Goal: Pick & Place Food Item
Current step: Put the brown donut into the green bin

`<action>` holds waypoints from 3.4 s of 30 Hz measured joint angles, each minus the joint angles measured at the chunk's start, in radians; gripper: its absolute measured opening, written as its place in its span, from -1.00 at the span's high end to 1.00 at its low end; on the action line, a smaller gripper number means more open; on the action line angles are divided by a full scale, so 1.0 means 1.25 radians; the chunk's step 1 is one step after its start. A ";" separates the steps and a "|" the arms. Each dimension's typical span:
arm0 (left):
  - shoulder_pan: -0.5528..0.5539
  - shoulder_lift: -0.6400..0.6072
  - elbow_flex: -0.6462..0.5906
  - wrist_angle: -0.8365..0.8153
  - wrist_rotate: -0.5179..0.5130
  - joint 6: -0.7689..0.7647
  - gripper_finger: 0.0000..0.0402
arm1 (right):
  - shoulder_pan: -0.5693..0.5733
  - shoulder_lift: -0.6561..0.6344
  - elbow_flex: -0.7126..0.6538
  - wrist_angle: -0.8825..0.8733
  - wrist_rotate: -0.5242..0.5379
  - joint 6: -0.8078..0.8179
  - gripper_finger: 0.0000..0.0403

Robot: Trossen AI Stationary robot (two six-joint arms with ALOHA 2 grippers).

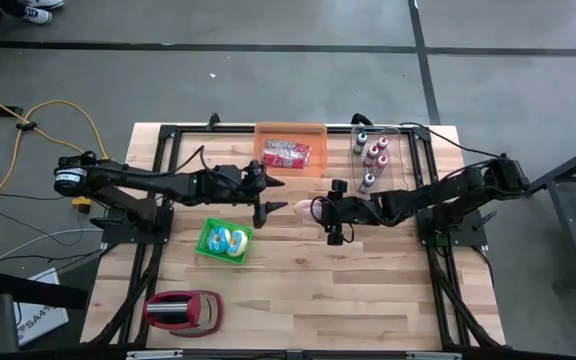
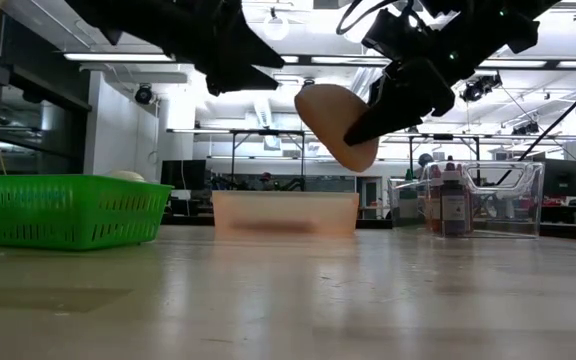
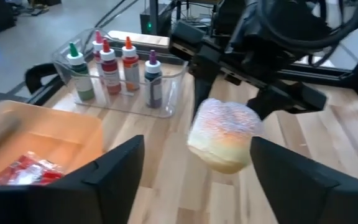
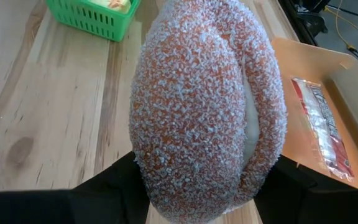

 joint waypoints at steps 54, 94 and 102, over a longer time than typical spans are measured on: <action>-0.044 0.065 0.000 0.238 0.028 0.126 -0.59 | -0.031 0.000 -0.001 0.296 -0.072 -0.060 -0.07; -0.044 0.064 0.000 0.245 0.025 0.122 -0.04 | -0.031 0.000 0.001 0.241 -0.065 -0.004 -0.64; -0.044 0.064 0.000 0.243 0.025 0.118 -0.04 | -0.032 0.000 0.000 0.105 -0.064 0.082 -0.78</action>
